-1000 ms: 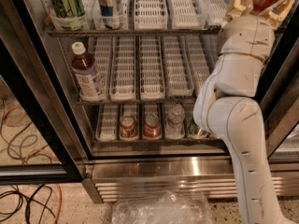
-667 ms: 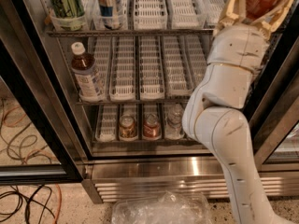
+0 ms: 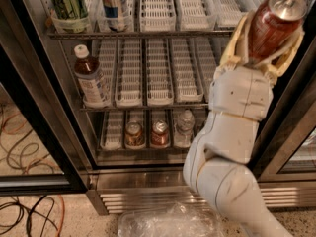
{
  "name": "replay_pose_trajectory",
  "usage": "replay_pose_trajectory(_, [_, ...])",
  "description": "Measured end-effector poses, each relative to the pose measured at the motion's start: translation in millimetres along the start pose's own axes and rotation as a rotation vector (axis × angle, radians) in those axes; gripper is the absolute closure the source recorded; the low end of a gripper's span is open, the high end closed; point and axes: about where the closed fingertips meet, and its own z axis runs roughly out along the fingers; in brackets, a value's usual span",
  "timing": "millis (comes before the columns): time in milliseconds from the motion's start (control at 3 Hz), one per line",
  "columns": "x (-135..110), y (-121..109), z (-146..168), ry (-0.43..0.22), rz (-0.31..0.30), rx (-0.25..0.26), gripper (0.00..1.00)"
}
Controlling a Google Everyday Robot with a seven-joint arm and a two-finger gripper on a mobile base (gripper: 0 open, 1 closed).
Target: Pick coke can from top shelf of fridge
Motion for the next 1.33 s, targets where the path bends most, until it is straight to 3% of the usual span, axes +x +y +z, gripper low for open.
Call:
replay_pose_trajectory(1000, [-61,-14,-111,0.094,-0.044,-0.204,1.00])
replay_pose_trajectory(1333, [-49,-14,-117,0.155,-0.023,-0.225,1.00])
